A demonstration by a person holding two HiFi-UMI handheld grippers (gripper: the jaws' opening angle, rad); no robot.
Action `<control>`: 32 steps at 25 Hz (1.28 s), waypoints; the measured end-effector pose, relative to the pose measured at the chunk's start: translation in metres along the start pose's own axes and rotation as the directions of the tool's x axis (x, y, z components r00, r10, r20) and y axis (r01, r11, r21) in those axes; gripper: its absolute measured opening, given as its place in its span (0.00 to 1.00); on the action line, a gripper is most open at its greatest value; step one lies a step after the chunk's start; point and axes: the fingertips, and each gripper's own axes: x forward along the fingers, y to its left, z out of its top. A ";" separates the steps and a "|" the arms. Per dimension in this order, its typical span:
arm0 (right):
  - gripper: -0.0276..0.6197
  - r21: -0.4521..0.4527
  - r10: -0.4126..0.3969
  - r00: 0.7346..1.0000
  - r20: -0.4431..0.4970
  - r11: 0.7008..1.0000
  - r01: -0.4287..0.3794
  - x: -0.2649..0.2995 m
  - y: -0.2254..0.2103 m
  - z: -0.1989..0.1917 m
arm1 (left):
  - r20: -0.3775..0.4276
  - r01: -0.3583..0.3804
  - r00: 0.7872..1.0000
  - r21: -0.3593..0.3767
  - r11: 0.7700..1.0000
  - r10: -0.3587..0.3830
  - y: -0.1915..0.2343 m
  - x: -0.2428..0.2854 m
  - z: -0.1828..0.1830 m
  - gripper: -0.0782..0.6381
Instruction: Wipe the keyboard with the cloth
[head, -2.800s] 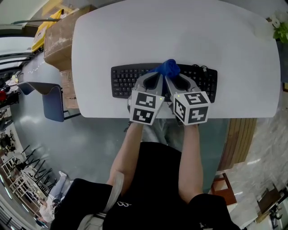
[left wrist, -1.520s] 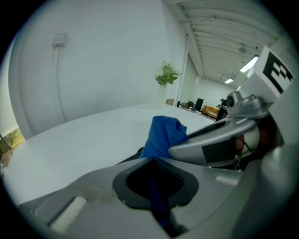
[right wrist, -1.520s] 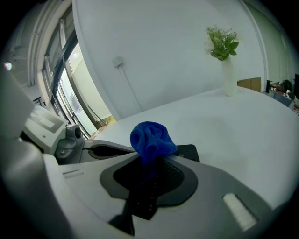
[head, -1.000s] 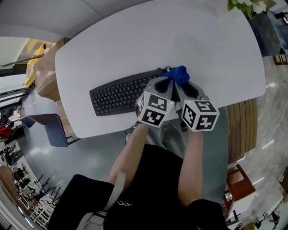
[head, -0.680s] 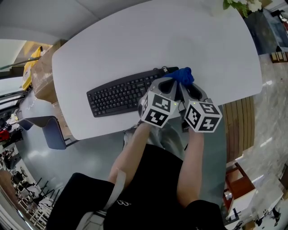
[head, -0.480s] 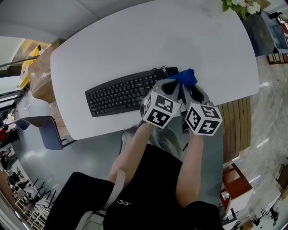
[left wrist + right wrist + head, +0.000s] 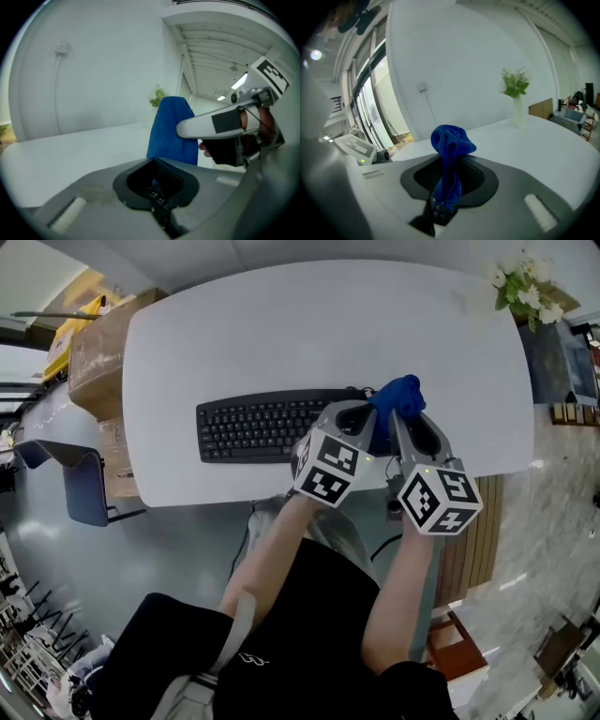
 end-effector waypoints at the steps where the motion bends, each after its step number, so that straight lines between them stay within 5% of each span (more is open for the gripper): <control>1: 0.18 -0.017 0.044 0.999 -0.008 0.999 -0.045 0.007 0.015 0.003 | 0.016 -0.033 0.999 -0.009 0.999 0.033 0.014 -0.010 0.004 0.11; 4: 0.18 -0.070 0.189 0.980 -0.054 0.979 -0.192 0.031 0.068 0.007 | 0.064 -0.156 0.985 -0.056 0.986 0.160 0.061 -0.052 0.010 0.11; 8: 0.18 -0.120 0.369 0.917 -0.152 0.914 -0.388 0.064 0.149 -0.009 | 0.084 -0.337 0.932 -0.166 0.927 0.354 0.125 -0.122 -0.011 0.11; 14: 0.18 -0.127 0.537 0.782 -0.317 0.793 -0.596 0.051 0.251 -0.011 | 0.046 -0.503 0.844 -0.279 0.818 0.535 0.148 -0.228 -0.013 0.11; 20: 0.18 -0.046 0.647 0.616 -0.449 0.672 -0.739 0.087 0.331 -0.099 | -0.051 -0.624 0.758 -0.348 0.699 0.651 0.196 -0.285 -0.101 0.11; 26: 0.18 0.034 0.644 0.542 -0.540 0.660 -0.751 0.094 0.345 -0.171 | -0.148 -0.649 0.745 -0.387 0.655 0.650 0.197 -0.295 -0.170 0.11; 32: 0.18 0.080 0.610 0.545 -0.575 0.705 -0.705 0.100 0.343 -0.207 | -0.229 -0.636 0.768 -0.381 0.671 0.598 0.193 -0.289 -0.203 0.11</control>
